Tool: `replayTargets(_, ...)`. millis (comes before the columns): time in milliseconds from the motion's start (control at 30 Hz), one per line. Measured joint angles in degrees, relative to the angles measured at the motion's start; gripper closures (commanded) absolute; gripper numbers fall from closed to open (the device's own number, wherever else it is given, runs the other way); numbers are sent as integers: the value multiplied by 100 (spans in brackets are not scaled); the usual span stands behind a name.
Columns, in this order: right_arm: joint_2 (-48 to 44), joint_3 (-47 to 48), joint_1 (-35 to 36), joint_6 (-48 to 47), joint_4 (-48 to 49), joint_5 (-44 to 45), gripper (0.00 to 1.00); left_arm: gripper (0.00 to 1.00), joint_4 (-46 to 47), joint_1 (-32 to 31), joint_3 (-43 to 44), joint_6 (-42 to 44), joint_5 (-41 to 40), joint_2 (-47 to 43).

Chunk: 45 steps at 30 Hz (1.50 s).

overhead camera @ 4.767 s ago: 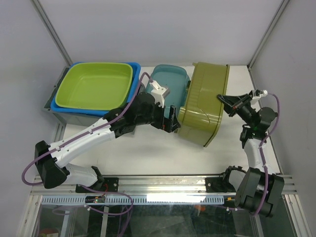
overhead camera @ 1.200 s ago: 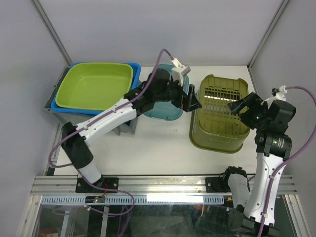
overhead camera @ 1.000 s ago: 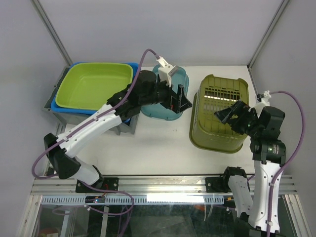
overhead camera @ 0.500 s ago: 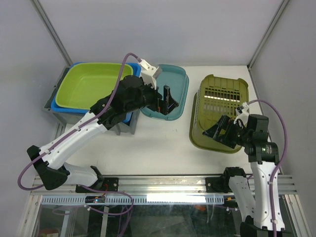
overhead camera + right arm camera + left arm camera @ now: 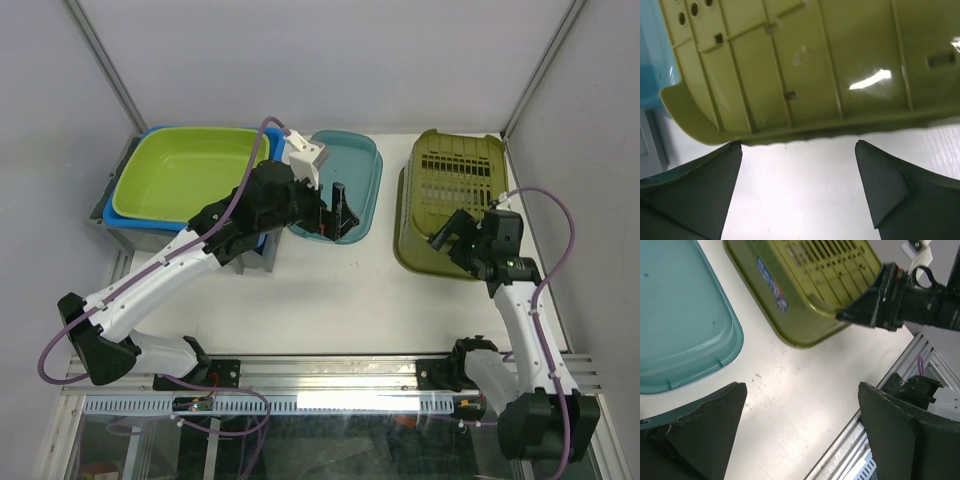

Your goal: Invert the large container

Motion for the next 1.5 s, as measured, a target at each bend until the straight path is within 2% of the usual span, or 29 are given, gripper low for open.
replayTargets(133,619,157,-2,68,398,608,1,1,-103,0,-96,0,0,-28)
replayTargets(267,662,350,-2,63,492,610,1,1,-203,0,-151,2,0,-98)
replayTargets(500,-444,382,-2,-13,699,-398,1,1,-232,0,-155,4,-26,-149)
replayTargets(733,-404,455,92,-81,992,-1458,1,1,-291,0,-269,-50,-295,-214)
replayTargets(833,-68,457,442,-37,1261,-1646,1,1,-315,0,-380,-144,-363,-271)
replayTargets(967,557,584,1366,-13,1512,-1631,1,1,-328,0,-505,-297,-498,-328)
replayTargets(1067,1027,761,1980,-17,1633,-1427,1,1,-358,0,-586,-365,-629,-439)
replayTargets(1133,1246,789,2153,-15,1738,-1246,1,1,-385,0,-645,-435,-706,-555)
replayTargets(1300,1716,793,2173,-24,1871,-122,1,1,-485,0,-750,-586,-767,-789)
replayTargets(1500,2369,1043,2057,33,1460,1578,1,1,-595,0,-796,-673,-774,-800)
